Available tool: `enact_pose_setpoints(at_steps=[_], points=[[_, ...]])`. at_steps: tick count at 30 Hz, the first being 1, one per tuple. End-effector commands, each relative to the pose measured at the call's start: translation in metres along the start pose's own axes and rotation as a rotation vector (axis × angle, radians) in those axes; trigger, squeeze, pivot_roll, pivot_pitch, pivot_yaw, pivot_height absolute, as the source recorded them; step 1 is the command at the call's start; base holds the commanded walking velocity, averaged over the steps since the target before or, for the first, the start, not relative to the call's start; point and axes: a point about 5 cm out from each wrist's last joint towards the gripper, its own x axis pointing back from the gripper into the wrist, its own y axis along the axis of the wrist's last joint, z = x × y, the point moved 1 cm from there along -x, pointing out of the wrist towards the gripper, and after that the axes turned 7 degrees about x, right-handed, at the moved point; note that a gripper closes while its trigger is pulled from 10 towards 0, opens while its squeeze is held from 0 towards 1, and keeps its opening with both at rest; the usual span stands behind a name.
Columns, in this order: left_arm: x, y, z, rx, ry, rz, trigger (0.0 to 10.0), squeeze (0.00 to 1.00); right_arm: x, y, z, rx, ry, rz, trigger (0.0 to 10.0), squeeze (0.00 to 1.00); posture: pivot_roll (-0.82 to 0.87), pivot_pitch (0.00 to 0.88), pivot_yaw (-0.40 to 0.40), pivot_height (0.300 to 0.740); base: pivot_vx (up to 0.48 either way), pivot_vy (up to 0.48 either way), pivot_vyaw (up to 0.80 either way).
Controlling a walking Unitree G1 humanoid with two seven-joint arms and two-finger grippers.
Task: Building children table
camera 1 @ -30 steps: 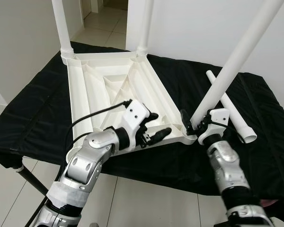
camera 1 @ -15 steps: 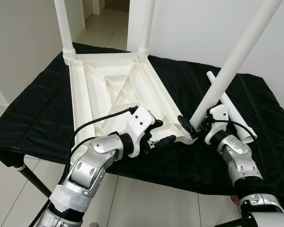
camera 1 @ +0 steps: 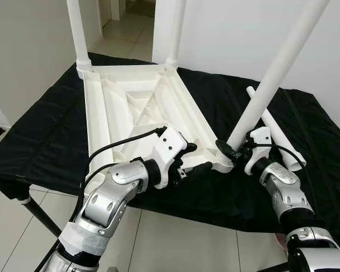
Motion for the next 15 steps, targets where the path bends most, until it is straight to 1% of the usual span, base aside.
enact_pose_setpoints(at_steps=[1, 5, 7, 9, 10, 11, 12, 15], points=[[-0.001, 0.0, -0.001, 0.006, 0.019, 0.002, 10.0, 0.0, 0.001, -0.008, 0.002, -0.025, -0.002, 0.033, 10.0, 0.0, -0.01, 0.0, -0.068, 0.74, 0.0, 0.0, 0.0], [-0.001, 0.0, -0.001, 0.007, 0.018, 0.002, 10.0, 0.0, 0.0, -0.009, 0.004, -0.042, -0.022, 0.038, 10.0, 0.0, -0.01, 0.0, -0.069, 0.74, 0.0, 0.0, 0.0], [-0.001, -0.001, -0.002, 0.009, 0.016, 0.003, 10.0, 0.0, -0.002, -0.012, 0.007, -0.051, -0.082, 0.054, 10.0, 0.0, -0.01, 0.0, -0.072, 0.74, 0.0, 0.0, 0.0], [-0.001, -0.001, -0.002, 0.009, 0.016, 0.003, 10.0, 0.0, -0.002, -0.012, 0.007, -0.051, -0.082, 0.054, 10.0, 0.0, -0.01, 0.0, -0.072, 0.74, 0.0, 0.0, 0.0], [-0.001, -0.002, -0.002, 0.011, 0.015, 0.005, 10.0, 0.0, -0.005, -0.015, 0.012, -0.059, -0.188, 0.077, 10.0, 0.0, -0.02, 0.0, -0.073, 0.74, 0.0, 0.0, 0.0], [-0.001, -0.002, -0.002, 0.011, 0.015, 0.005, 10.0, 0.0, -0.005, -0.015, 0.012, -0.059, -0.188, 0.077, 10.0, 0.0, -0.02, 0.0, -0.073, 0.74, 0.0, 0.0, 0.0], [-0.001, -0.002, -0.002, 0.011, 0.016, 0.006, 10.0, 0.0, -0.005, -0.016, 0.015, -0.061, -0.223, 0.085, 10.0, 0.0, -0.02, 0.0, -0.073, 0.74, 0.0, 0.0, 0.0], [-0.001, -0.003, -0.002, 0.012, 0.017, 0.007, 10.0, 0.0, -0.006, -0.017, 0.018, -0.073, -0.256, 0.094, 10.0, 0.0, -0.02, 0.0, -0.074, 0.74, 0.0, 0.0, 0.0]])
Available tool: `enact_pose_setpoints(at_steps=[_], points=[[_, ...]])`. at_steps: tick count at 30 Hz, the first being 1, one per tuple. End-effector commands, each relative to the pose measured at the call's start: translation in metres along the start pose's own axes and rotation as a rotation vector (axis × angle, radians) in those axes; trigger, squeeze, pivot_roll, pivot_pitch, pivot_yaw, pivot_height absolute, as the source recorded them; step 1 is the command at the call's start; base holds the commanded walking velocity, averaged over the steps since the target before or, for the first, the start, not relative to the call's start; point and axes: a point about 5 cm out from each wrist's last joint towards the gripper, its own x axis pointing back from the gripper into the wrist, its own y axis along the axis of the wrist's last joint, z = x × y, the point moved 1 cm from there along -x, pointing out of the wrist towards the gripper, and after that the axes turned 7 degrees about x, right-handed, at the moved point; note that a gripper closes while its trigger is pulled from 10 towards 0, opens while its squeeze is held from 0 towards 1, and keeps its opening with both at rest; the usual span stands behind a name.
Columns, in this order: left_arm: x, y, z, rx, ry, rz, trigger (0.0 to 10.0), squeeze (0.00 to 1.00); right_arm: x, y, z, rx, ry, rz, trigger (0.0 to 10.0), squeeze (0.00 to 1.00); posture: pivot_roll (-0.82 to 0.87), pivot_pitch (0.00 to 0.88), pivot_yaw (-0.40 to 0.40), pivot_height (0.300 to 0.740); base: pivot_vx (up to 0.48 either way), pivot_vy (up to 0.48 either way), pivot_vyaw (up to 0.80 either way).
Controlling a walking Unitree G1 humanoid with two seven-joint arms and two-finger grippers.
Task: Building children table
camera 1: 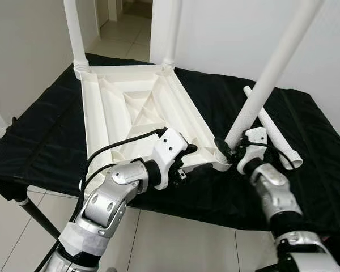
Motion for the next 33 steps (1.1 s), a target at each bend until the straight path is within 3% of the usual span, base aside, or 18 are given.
enact_pose_setpoints(at_steps=[1, 5, 8, 13, 15, 16, 22, 27, 28, 29, 30, 33], points=[[-0.001, -0.002, 0.0, 0.004, 0.022, 0.0, 10.0, 0.0, 0.006, -0.017, 0.005, -0.022, -0.049, 0.092, 10.0, 0.0, -0.02, 0.0, -0.073, 0.74, 0.0, 0.0, 0.0], [0.0, -0.002, 0.001, 0.005, 0.025, 0.001, 10.0, 0.0, 0.006, -0.018, 0.008, -0.045, -0.085, 0.106, 10.0, 0.0, -0.02, 0.0, -0.073, 0.74, 0.0, 0.0, 0.0], [0.0, -0.002, 0.002, 0.005, 0.026, 0.004, 10.0, 0.0, 0.011, -0.016, 0.021, -0.067, -0.262, 0.146, 10.0, 0.0, -0.03, 0.0, -0.07, 0.74, 0.0, 0.0, 0.0], [0.0, -0.002, 0.002, 0.005, 0.025, 0.006, 10.0, 0.0, 0.014, -0.013, 0.027, -0.078, -0.355, 0.159, 10.0, 0.0, -0.03, 0.0, -0.067, 0.74, 0.0, 0.0, 0.0], [0.0, -0.002, 0.003, 0.005, 0.026, 0.007, 10.0, 0.0, 0.02, -0.01, 0.038, -0.13, -0.457, 0.183, 10.0, 0.0, -0.03, 0.0, -0.067, 0.74, 0.0, 0.0, 0.0], [0.0, -0.002, 0.004, 0.003, 0.026, 0.007, 10.0, 0.0, 0.021, -0.008, 0.047, -0.158, -0.472, 0.182, 10.0, 0.0, -0.03, 0.0, -0.067, 0.74, 0.0, 0.0, 0.0], [0.0, -0.001, 0.005, 0.002, 0.026, 0.006, 10.0, 0.0, 0.02, 0.004, 0.062, -0.165, -0.438, 0.138, 10.0, 0.0, -0.03, 0.0, -0.066, 0.74, 0.0, 0.0, 0.0], [0.0, -0.001, 0.005, 0.0, 0.023, 0.006, 10.0, 0.0, 0.019, 0.008, 0.06, -0.155, -0.432, 0.127, 10.0, 0.0, -0.03, 0.0, -0.062, 0.74, 0.0, 0.0, 0.0], [0.0, -0.001, 0.005, -0.001, 0.022, 0.006, 10.0, 0.0, 0.019, 0.009, 0.059, -0.155, -0.428, 0.125, 10.0, 0.65, -0.03, 0.0, -0.062, 0.74, 0.0, 0.0, 0.0], [0.0, -0.001, 0.005, -0.001, 0.022, 0.006, 10.0, 0.0, 0.019, 0.009, 0.059, -0.155, -0.428, 0.125, 10.0, 0.65, -0.03, 0.0, -0.062, 0.74, 0.0, 0.0, 0.0], [-0.001, -0.001, 0.005, -0.002, 0.021, 0.006, 10.0, 0.0, 0.018, 0.01, 0.059, -0.154, -0.415, 0.116, 10.0, 1.0, -0.03, 0.0, -0.063, 0.74, 0.0, 0.0, 0.0], [-0.001, 0.0, 0.005, -0.003, 0.02, 0.004, 10.0, 0.0, 0.016, 0.015, 0.058, -0.161, -0.335, 0.07, 10.0, 1.0, -0.03, 0.0, -0.063, 0.74, 0.0, 0.0, 0.0]])
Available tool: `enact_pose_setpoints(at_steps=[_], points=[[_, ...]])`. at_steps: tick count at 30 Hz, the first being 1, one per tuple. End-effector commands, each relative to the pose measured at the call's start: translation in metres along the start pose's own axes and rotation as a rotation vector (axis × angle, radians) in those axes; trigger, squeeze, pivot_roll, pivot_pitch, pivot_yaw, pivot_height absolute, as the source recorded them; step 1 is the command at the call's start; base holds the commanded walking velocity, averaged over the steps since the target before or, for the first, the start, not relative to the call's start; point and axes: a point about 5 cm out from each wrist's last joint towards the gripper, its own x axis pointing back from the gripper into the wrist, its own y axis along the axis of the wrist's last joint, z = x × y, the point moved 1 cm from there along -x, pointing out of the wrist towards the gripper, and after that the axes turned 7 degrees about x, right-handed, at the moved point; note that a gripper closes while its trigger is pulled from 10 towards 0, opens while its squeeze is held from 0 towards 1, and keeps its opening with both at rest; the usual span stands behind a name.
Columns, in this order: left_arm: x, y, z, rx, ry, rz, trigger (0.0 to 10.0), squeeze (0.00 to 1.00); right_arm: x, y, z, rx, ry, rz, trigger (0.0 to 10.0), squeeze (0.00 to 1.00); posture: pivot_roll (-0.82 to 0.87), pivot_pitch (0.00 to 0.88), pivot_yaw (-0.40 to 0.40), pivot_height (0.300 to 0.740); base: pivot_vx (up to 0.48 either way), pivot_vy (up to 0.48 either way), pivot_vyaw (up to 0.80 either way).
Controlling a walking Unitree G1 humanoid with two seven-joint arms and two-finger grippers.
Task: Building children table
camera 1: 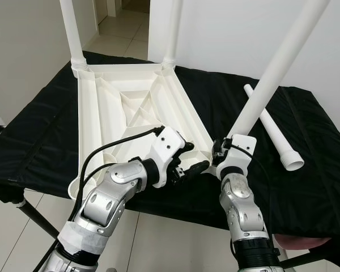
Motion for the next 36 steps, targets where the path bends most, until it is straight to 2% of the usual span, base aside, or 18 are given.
enact_pose_setpoints(at_steps=[1, 5, 6, 7, 14, 16, 19, 27, 29, 31, 33, 36], points=[[-0.003, 0.0, 0.0, -0.002, -0.008, -0.002, 10.0, 0.0, -0.001, 0.002, 0.003, -0.003, 0.104, -0.028, 10.0, 1.0, -0.04, 0.0, -0.064, 0.74, 0.0, 0.0, 0.0], [-0.003, 0.0, -0.001, -0.002, -0.008, -0.004, 10.0, 0.0, 0.0, 0.006, 0.002, 0.009, 0.143, -0.049, 10.0, 1.0, -0.04, 0.0, -0.065, 0.74, 0.0, 0.0, 0.0], [-0.004, 0.0, -0.002, -0.001, -0.007, -0.006, 10.0, 0.0, -0.001, 0.008, -0.001, 0.032, 0.177, -0.063, 10.0, 0.75, -0.04, 0.0, -0.068, 0.74, 0.0, 0.0, 0.0], [-0.004, -0.001, -0.003, -0.001, -0.007, -0.006, 10.0, 0.0, -0.002, 0.011, -0.004, 0.054, 0.216, -0.077, 10.0, 0.0, -0.04, 0.0, -0.071, 0.74, 0.0, 0.0, 0.0], [-0.004, -0.002, -0.004, -0.001, -0.006, -0.004, 10.0, 0.0, -0.005, 0.015, -0.012, 0.098, 0.293, -0.106, 10.0, 0.0, -0.04, 0.0, -0.073, 0.74, 0.0, 0.0, 0.0], [-0.006, -0.007, -0.007, 0.012, -0.002, -0.003, 10.0, 0.0, -0.011, 0.016, -0.02, 0.148, 0.421, -0.12, 10.0, 0.0, -0.03, 0.0, -0.077, 0.74, 0.0, 0.0, 0.0], [-0.009, -0.012, -0.008, 0.033, 0.017, -0.008, 10.0, 0.0, -0.013, 0.013, -0.022, 0.188, 0.518, -0.125, 10.0, 0.0, -0.03, 0.0, -0.075, 0.74, 0.0, 0.0, 0.0], [-0.013, -0.017, -0.011, 0.047, 0.024, -0.008, 10.0, 0.0, -0.016, 0.009, -0.026, 0.202, 0.582, -0.109, 10.0, 0.0, -0.03, 0.0, -0.075, 0.74, 0.0, 0.0, 0.0], [-0.013, -0.022, -0.013, 0.059, 0.025, 0.003, 10.0, 0.0, -0.018, 0.002, -0.032, 0.203, 0.636, -0.077, 10.0, 0.0, -0.02, 0.0, -0.074, 0.74, 0.0, 0.0, 0.0], [-0.013, -0.022, -0.013, 0.059, 0.025, 0.003, 10.0, 0.0, -0.018, 0.002, -0.032, 0.203, 0.636, -0.077, 10.0, 0.0, -0.02, 0.0, -0.074, 0.74, 0.0, 0.0, 0.0], [-0.012, -0.027, -0.014, 0.059, 0.025, 0.017, 10.0, 0.0, -0.018, -0.007, -0.036, 0.213, 0.702, -0.041, 10.0, 0.0, -0.02, 0.0, -0.071, 0.74, 0.0, 0.0, 0.0], [-0.011, -0.028, -0.013, 0.055, 0.025, 0.022, 10.0, 0.0, -0.019, -0.01, -0.038, 0.214, 0.725, -0.028, 10.0, 0.0, -0.02, 0.0, -0.07, 0.74, 0.0, 0.0, 0.0]])
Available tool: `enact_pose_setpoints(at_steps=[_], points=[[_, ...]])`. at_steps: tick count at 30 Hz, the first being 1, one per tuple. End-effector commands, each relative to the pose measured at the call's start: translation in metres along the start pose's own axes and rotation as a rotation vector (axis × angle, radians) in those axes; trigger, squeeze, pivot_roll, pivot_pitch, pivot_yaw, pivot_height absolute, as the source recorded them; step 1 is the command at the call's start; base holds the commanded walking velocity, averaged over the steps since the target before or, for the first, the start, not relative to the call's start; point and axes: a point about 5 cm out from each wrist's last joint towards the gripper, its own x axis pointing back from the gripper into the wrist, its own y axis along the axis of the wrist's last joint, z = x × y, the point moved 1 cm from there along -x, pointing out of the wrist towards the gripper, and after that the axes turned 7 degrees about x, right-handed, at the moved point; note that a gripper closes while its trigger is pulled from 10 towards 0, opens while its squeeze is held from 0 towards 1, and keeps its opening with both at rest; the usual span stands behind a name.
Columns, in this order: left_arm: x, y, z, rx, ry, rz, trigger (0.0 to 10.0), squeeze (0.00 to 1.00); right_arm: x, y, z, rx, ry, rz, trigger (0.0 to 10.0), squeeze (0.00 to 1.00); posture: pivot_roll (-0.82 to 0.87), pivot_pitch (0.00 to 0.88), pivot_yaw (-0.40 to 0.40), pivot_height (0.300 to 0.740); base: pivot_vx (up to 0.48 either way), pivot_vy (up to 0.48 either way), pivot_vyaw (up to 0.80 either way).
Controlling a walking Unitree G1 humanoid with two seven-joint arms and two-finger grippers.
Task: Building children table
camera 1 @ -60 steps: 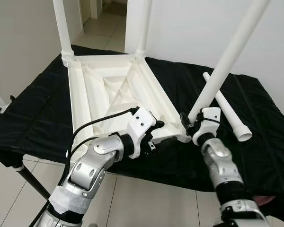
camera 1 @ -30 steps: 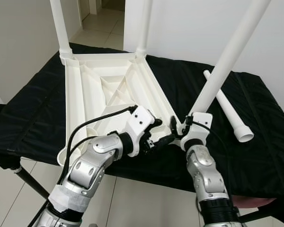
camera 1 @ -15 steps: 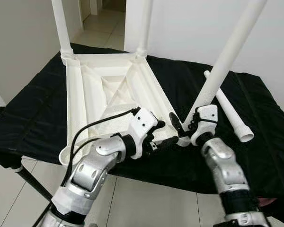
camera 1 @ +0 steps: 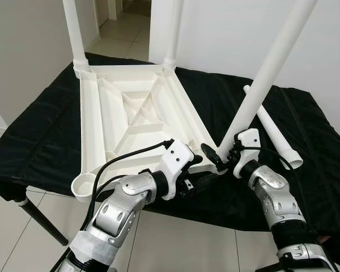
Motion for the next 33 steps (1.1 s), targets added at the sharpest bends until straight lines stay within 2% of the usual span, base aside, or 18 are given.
enact_pose_setpoints(at_steps=[1, 3, 4, 5, 6, 7, 8, 17, 22, 23, 24, 28, 31, 33], points=[[0.001, -0.004, 0.004, -0.006, 0.059, 0.008, 10.0, 0.0, 0.0, -0.008, 0.004, -0.014, 0.053, 0.025, 10.0, 0.0, -0.02, 0.0, -0.068, 0.74, 0.0, 0.0, 0.0], [0.001, -0.004, 0.004, -0.007, 0.06, 0.008, 10.0, 0.0, 0.0, -0.009, 0.003, -0.017, 0.06, 0.024, 10.0, 0.0, -0.02, 0.0, -0.068, 0.74, 0.0, 0.0, 0.0], [0.001, -0.003, 0.006, -0.011, 0.062, 0.008, 10.0, 0.0, -0.001, -0.011, 0.001, -0.024, 0.058, 0.027, 4.4, 0.0, -0.01, 0.0, -0.063, 0.74, 0.0, 0.0, 0.0], [0.001, -0.003, 0.006, -0.011, 0.062, 0.008, 10.0, 0.0, -0.001, -0.011, 0.001, -0.024, 0.058, 0.027, 4.4, 0.0, -0.01, 0.0, -0.063, 0.74, 0.0, 0.0, 0.0], [0.002, -0.002, 0.007, -0.014, 0.064, 0.008, 10.0, 0.0, -0.002, -0.012, 0.0, -0.027, 0.058, 0.029, 2.7, 0.0, -0.01, 0.0, -0.061, 0.74, 0.0, 0.0, 0.0], [0.002, -0.002, 0.007, -0.014, 0.064, 0.008, 10.0, 0.0, -0.002, -0.012, 0.0, -0.027, 0.058, 0.029, 2.7, 0.0, -0.01, 0.0, -0.061, 0.74, 0.0, 0.0, 0.0], [0.002, -0.002, 0.007, -0.017, 0.064, 0.008, 10.0, 0.0, -0.003, -0.012, -0.001, -0.033, 0.06, 0.028, 0.0, 0.0, -0.01, 0.0, -0.061, 0.74, 0.0, 0.0, 0.0], [0.002, -0.002, 0.006, -0.023, 0.06, 0.009, 10.0, 0.0, -0.004, -0.016, -0.001, -0.061, 0.073, 0.022, 0.0, 0.0, -0.01, 0.0, -0.059, 0.74, 0.0, 0.0, 0.0], [0.002, -0.002, 0.005, -0.023, 0.059, 0.01, 10.0, 0.0, -0.002, -0.024, 0.006, -0.092, 0.035, 0.038, 0.0, 0.0, -0.02, 0.0, -0.065, 0.74, 0.0, 0.0, 0.0], [0.002, -0.003, 0.005, -0.023, 0.058, 0.011, 10.0, 0.0, -0.002, -0.026, 0.008, -0.092, 0.011, 0.046, 7.5, 0.0, -0.02, 0.0, -0.065, 0.74, 0.0, 0.0, 0.0], [0.002, -0.003, 0.005, -0.023, 0.057, 0.011, 10.0, 0.0, -0.003, -0.027, 0.009, -0.094, -0.007, 0.048, 10.0, 0.0, -0.02, 0.0, -0.065, 0.74, 0.0, 0.0, 0.0], [0.002, -0.003, 0.005, -0.023, 0.057, 0.01, 10.0, 0.0, -0.004, -0.029, 0.008, -0.106, -0.052, 0.061, 10.0, 0.0, -0.02, 0.0, -0.066, 0.74, 0.0, 0.0, 0.0], [0.003, -0.003, 0.005, -0.024, 0.059, 0.01, 10.0, 0.0, -0.005, -0.031, 0.008, -0.114, -0.187, 0.085, 10.0, 0.0, -0.02, 0.0, -0.07, 0.74, 0.0, 0.0, 0.0], [0.003, -0.003, 0.005, -0.024, 0.059, 0.01, 10.0, 0.0, -0.005, -0.03, 0.009, -0.114, -0.213, 0.087, 10.0, 0.0, -0.02, 0.0, -0.07, 0.74, 0.0, 0.0, 0.0]])
